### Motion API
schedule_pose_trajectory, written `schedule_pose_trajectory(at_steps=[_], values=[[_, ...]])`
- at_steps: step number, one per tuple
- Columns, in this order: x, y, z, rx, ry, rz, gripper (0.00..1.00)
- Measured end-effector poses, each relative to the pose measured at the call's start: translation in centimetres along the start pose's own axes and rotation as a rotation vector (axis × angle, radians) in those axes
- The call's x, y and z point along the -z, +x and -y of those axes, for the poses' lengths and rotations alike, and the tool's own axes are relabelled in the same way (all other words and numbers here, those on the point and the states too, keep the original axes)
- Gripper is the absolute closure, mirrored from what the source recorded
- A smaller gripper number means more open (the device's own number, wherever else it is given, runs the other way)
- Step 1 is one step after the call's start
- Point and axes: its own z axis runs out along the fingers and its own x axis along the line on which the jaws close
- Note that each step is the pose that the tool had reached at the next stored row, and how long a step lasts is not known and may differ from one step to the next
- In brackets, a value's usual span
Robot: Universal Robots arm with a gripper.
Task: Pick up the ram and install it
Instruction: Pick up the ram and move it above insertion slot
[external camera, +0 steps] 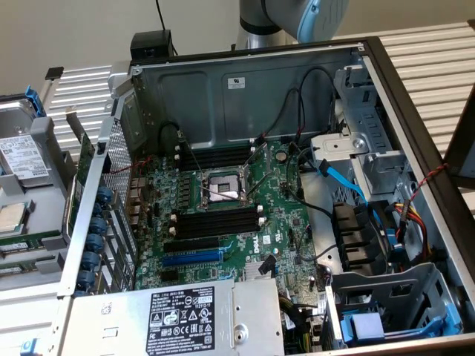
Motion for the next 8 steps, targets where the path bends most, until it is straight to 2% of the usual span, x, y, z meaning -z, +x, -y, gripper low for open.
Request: schedule_pose_trajectory(at_steps=[2, 3, 5, 7, 8], values=[[-0.36, 0.0, 0.0, 0.005, -0.0001, -0.0001, 0.76], [-0.56, 0.0, 0.0, 0.008, -0.0001, -0.0004, 0.76], [-0.92, 0.0, 0.01, 0.012, -0.0002, -0.0011, 0.64], [-1.28, 0.0, 0.01, 0.015, -0.0004, -0.002, 0.64], [-1.46, 0.0, 0.01, 0.016, -0.0006, -0.0023, 0.58]])
